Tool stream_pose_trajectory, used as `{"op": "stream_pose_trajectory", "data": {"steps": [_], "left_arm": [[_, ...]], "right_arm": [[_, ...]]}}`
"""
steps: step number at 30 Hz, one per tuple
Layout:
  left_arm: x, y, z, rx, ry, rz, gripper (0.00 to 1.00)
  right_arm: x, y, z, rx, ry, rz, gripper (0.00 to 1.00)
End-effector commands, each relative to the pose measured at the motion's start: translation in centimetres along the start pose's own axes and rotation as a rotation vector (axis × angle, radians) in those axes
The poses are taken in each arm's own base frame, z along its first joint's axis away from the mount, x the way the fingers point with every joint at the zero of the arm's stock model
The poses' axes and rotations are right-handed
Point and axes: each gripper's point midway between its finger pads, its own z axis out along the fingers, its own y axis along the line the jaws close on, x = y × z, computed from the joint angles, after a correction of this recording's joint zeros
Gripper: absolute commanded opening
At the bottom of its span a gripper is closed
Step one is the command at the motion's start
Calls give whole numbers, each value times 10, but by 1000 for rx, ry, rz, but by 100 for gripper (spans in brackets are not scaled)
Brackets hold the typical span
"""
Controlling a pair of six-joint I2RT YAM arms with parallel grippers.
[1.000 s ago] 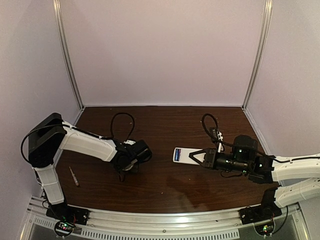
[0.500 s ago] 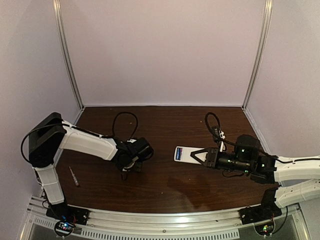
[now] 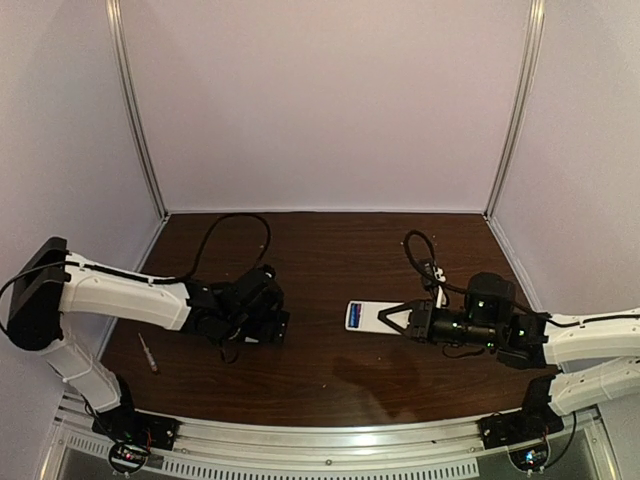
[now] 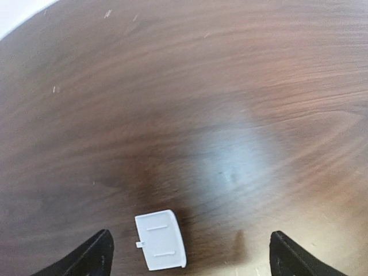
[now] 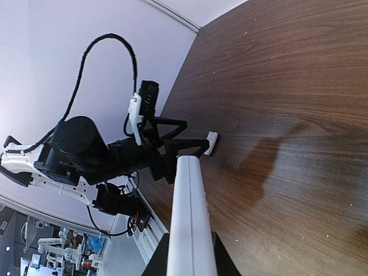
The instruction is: Unload the batteries from the remote control
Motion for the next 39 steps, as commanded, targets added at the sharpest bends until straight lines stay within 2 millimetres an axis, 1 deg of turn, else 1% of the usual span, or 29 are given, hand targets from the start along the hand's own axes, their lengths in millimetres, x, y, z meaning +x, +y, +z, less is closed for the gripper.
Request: {"op": "stream_pose_trajectory", "data": {"steps": [1,5,7,9,14,18,20,21,26,29,30,33,36,39], "left_arm": [[-26,-13,-30,147,-157,6,97],[-32,-12,-53,224,-235,5,98],[-32,-12,-63,257,-260,11,97],[-32,-10,-72,283,-279,17,97],[-25,-5,-81,315,-285,9,97],[-20,-6,-86,357,-286,11,97],[-20,-7,-90,378,-290,18,97],[-19,-7,-91,384,-293,22,97],[-16,1,-97,390,-326,20,98],[-10,8,-95,364,-308,15,97],[-8,9,-94,360,-303,15,97],[-4,14,-91,332,-292,12,97],[-5,15,-95,345,-298,7,97],[-6,17,-100,354,-309,-2,97]], "right_arm": [[12,4,6,-48,54,42,0],[22,4,14,-63,105,63,0],[25,4,19,-68,124,67,0],[28,1,24,-56,145,66,0],[38,-7,38,-22,208,38,0],[48,-15,47,20,272,19,0],[49,-24,51,64,283,25,0],[48,-25,53,76,284,25,0],[49,-45,64,158,283,47,0],[51,-60,72,195,272,77,0],[54,-68,76,213,276,89,0],[61,-81,86,222,300,124,0],[68,-92,93,218,325,156,3],[73,-107,94,243,347,185,9]]}}
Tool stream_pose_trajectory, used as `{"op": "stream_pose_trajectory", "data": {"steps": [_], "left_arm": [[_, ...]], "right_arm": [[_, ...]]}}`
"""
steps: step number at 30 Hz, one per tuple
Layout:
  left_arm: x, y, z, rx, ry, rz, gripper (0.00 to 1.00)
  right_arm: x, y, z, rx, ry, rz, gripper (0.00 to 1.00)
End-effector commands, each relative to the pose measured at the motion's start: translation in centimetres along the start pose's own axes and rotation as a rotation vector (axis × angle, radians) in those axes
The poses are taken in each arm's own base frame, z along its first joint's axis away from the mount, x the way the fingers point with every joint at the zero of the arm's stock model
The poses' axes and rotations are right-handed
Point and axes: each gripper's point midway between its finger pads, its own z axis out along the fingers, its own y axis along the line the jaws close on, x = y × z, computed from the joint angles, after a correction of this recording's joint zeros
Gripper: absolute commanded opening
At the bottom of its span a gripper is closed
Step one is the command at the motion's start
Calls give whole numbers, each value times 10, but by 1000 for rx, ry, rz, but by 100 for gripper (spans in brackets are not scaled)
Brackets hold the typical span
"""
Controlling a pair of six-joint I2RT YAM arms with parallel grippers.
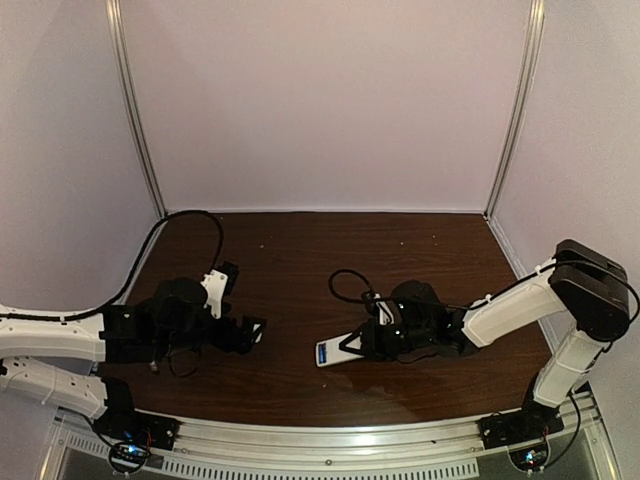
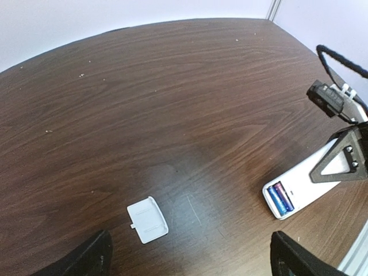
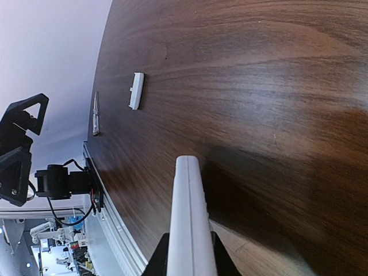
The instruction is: Unload the batteries from the remote control
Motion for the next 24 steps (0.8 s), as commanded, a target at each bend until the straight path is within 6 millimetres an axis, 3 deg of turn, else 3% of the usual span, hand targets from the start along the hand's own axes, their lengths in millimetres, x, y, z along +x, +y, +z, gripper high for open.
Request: {"op": "stream_pose_trajectory", "data": {"steps": [1,6,16,24], "left_arm": [[-2,2,-8,7,-24,-11,97],[-2,3,-11,10,-28,-18,97],[2,6,-11,0,-22,-22,97],[5,8,-11,-5,-20,-25,97]], "right_arm": [[2,-27,8,48,27,55,12],[-1,-46,6,93,39,75,27],[-7,-66,-2,196,36,31,52],[-16,-85,-15,315,39,-7,65]]}}
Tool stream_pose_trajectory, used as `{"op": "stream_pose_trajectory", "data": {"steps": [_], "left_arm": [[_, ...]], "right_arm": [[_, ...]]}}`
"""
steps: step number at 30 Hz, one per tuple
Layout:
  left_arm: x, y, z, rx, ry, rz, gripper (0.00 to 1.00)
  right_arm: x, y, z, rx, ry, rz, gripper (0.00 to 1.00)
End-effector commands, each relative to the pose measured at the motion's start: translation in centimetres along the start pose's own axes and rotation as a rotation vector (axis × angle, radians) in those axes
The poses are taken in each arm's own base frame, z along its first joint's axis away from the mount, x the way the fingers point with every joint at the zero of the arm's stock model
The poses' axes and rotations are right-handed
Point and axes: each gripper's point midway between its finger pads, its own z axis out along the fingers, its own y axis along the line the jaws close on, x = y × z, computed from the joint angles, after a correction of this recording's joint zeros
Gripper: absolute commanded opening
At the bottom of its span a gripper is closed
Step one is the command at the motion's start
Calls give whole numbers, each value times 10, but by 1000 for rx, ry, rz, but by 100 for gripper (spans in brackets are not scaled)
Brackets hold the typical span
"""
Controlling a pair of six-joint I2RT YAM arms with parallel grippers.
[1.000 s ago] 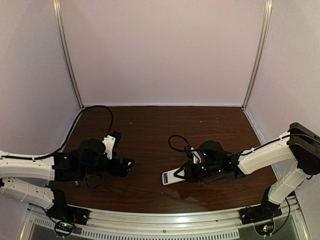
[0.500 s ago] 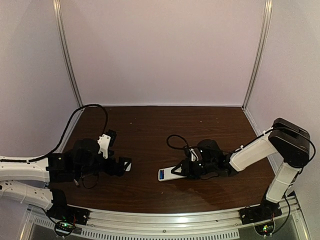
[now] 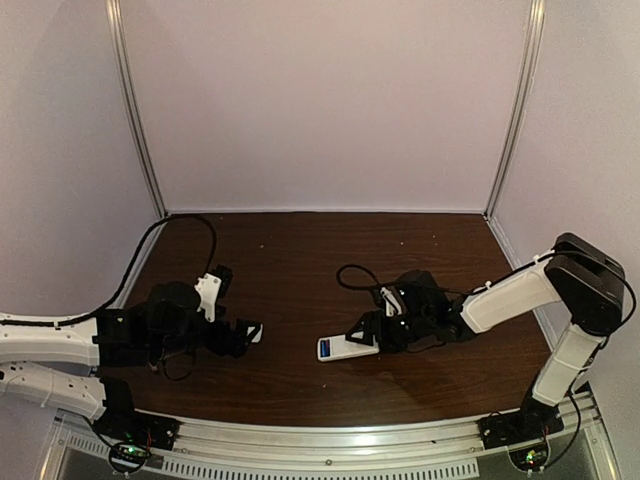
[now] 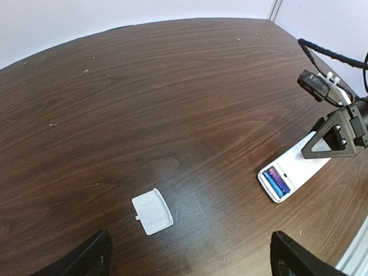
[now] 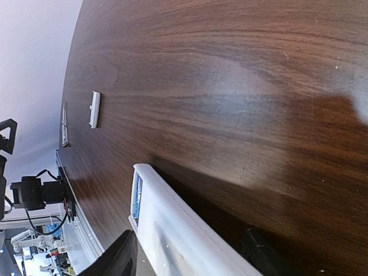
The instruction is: Unload the batteries from the remote control
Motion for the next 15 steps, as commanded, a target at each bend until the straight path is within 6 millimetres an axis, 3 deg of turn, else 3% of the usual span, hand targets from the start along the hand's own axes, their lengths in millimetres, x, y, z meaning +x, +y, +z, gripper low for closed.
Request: {"op": "stream_pose_trajectory", "data": {"steps": [1,6,15], "left_arm": [[1,3,-2,-10,-10,-9,97],[3,6,-3,-19,-8,-14,97],[7,9,-3,-34,1,-15,97]], "right_arm": [[8,-50,-8,220,33,3,67],[2,-61,-17,296,12,-19,83],[-4,-69,-34,367,-33,-54,97]]}}
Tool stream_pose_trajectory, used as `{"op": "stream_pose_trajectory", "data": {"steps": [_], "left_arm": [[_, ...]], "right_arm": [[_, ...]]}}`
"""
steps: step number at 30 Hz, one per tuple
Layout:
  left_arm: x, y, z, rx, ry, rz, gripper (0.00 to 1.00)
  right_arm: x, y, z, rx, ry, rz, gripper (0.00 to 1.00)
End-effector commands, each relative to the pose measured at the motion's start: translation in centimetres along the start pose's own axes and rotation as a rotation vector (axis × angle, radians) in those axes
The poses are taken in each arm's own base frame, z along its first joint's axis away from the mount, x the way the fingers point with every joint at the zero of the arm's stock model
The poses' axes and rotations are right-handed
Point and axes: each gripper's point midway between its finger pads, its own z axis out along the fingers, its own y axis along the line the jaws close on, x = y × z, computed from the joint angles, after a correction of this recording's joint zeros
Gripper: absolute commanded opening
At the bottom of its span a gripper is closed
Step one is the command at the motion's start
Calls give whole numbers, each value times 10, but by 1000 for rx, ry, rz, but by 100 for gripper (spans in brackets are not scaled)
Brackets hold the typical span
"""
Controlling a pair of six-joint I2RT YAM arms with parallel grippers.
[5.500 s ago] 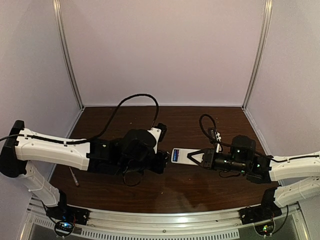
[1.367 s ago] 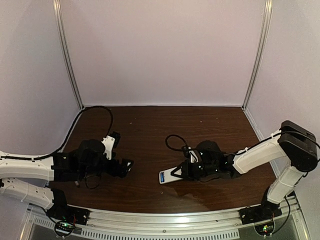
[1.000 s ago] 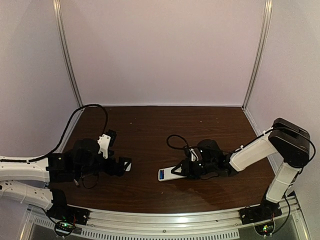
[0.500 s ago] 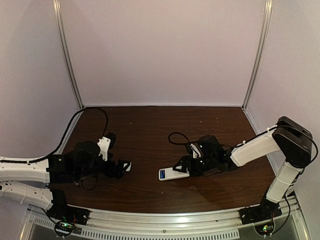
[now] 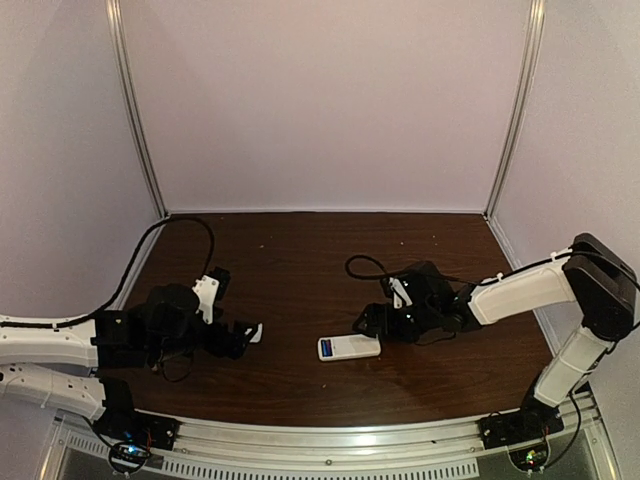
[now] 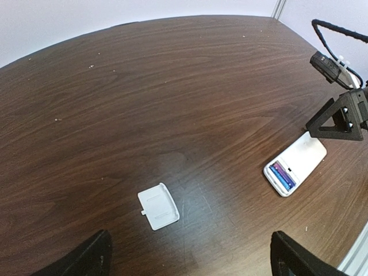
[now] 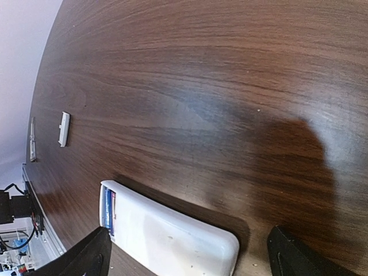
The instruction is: Unload the batteries from the remote control
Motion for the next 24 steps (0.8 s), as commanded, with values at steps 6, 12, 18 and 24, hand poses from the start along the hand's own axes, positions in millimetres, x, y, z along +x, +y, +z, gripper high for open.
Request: {"op": "stream_pose_trajectory", "data": {"steps": [6,12,18,24], "left_arm": [[2,11,-2,-58,-10,-20,97],[5,27,-4,-141,-5,-46,97],[11,50,-14,-267,23,-111,97],[25,66,-22,-365,94,-139,96]], "right_arm": [[13,-42,-28,191,-6,-10,100],[5,-24,-58,151,-95,-48,100],[3,-8,-80,102,-166,-88,100],[4,7,-90,29,-211,-101,100]]}}
